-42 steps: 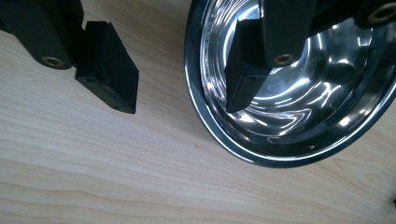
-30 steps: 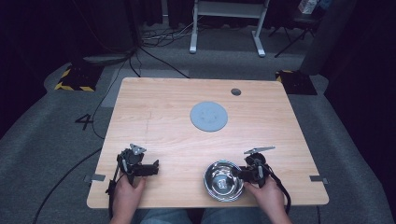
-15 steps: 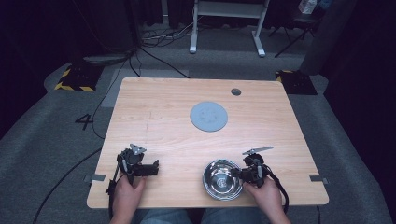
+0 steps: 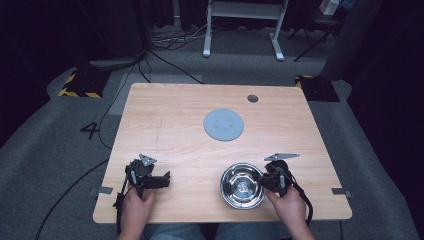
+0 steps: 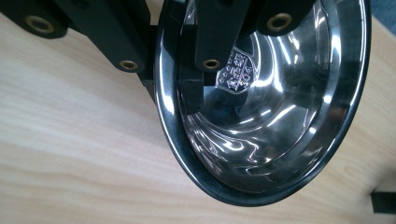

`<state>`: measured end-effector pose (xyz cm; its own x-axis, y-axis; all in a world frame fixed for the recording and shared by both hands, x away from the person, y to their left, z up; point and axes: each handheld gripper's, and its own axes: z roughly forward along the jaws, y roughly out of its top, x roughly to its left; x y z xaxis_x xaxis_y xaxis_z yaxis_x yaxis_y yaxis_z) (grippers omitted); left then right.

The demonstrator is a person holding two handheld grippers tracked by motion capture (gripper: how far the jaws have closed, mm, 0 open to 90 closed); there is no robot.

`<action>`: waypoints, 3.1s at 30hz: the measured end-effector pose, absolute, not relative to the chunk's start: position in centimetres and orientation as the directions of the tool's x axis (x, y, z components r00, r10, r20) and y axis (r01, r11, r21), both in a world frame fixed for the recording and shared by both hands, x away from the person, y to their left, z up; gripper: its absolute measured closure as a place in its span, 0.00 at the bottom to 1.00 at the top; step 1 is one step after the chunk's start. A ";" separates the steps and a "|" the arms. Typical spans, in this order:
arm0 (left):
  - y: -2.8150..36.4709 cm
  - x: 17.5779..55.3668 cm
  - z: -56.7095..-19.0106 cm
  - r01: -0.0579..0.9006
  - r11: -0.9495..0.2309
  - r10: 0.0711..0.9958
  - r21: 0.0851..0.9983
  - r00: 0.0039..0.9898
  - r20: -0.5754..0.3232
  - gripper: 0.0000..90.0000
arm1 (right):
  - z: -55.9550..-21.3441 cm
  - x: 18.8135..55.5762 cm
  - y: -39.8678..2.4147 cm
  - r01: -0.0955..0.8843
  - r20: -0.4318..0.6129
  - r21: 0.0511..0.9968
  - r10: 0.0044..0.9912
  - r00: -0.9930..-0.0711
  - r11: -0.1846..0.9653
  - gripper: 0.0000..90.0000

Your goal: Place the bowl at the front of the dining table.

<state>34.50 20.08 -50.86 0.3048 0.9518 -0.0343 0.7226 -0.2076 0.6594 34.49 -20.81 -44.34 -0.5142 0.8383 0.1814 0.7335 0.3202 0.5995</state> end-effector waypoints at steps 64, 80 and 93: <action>20.0 34.4 -50.9 0.724 -0.199 0.954 0.661 0.297 -0.038 0.00 | -35.5 48.4 -17.2 0.606 -0.047 0.750 0.935 -0.352 0.265 0.95; 20.1 34.1 -50.9 0.724 -0.200 0.954 0.660 0.297 -0.037 0.00 | -34.2 52.8 -15.9 0.640 -0.020 0.726 0.938 -0.346 0.252 0.95; 20.1 34.0 -50.9 0.724 -0.201 0.954 0.659 0.298 -0.037 0.00 | -35.5 55.3 -14.4 0.688 0.048 0.702 0.951 -0.307 0.187 0.95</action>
